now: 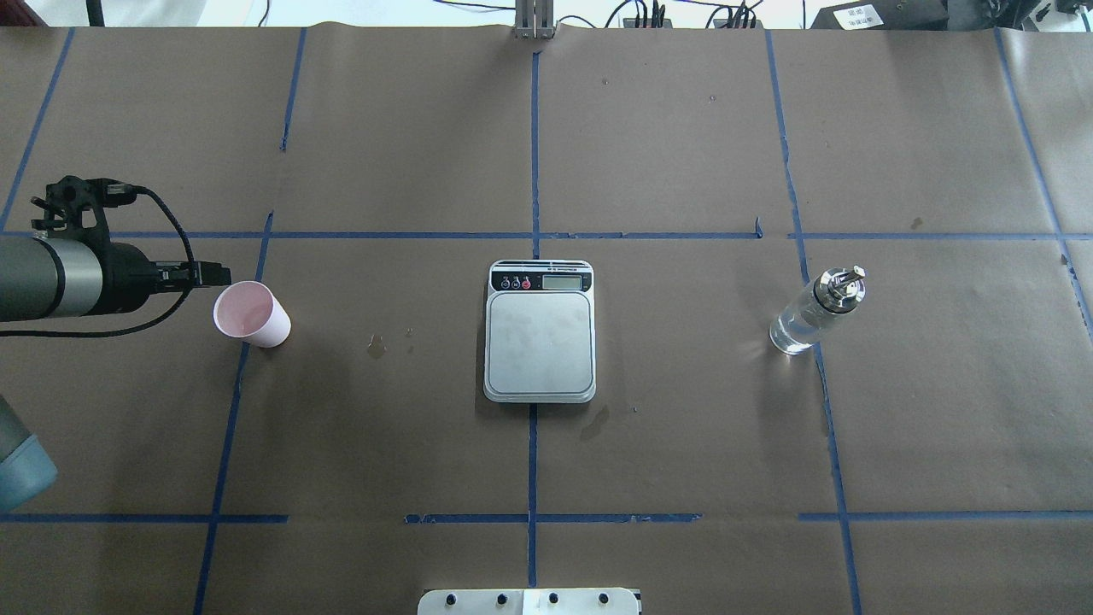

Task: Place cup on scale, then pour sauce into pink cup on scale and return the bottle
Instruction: 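Reach the left gripper to the pink cup and grasp it, then carry the pink cup with the left gripper onto the scale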

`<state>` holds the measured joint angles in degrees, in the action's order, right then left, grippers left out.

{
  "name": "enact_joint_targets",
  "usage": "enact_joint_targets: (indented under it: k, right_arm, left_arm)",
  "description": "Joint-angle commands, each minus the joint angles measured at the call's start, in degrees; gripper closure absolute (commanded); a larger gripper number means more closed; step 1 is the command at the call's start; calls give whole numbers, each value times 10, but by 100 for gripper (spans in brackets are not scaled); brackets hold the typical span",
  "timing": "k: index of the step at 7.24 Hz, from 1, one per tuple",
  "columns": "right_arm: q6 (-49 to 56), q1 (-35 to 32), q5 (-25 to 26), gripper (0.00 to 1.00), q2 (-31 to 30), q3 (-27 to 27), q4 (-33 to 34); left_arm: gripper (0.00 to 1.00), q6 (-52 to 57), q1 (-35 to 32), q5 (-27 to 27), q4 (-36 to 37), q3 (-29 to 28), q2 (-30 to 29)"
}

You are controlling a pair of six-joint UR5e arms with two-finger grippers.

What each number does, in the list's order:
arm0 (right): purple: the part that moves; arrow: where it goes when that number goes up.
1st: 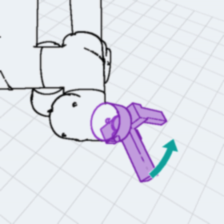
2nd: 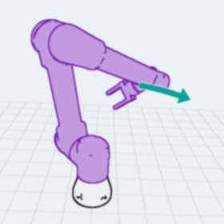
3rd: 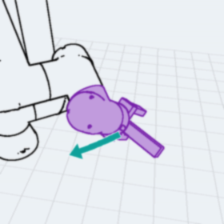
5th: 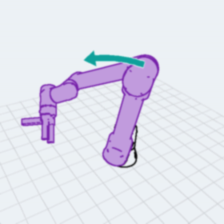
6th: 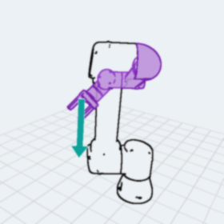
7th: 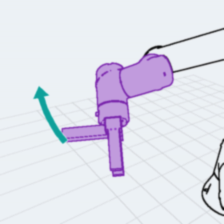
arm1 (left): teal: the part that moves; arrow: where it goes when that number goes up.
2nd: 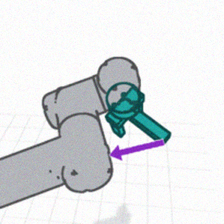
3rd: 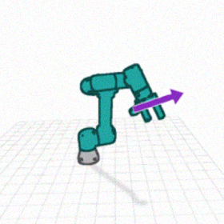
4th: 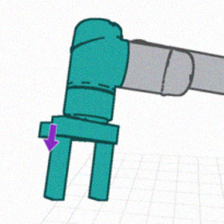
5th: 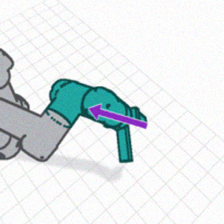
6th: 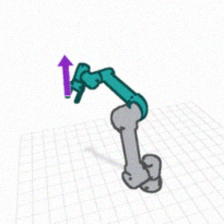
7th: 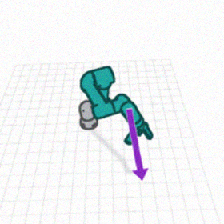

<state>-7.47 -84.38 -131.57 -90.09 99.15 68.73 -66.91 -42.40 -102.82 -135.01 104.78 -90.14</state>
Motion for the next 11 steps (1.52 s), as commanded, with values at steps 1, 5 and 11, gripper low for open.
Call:
enact_joint_targets:
  k: [1, 5, 11]
  right_arm:
    - [0, 0, 0, 0, 0, 0, 0]
    - [0, 0, -1, 0, -1, 1, -1]
    - [0, 0, -1, 0, -1, 2, -1]
  left_arm:
    - [41, -1, 22, 2, 0, -1, 1]
    - [100, 6, 31, 17, 0, -5, 1]
    - [100, -1, 28, 55, 233, -1, -210]
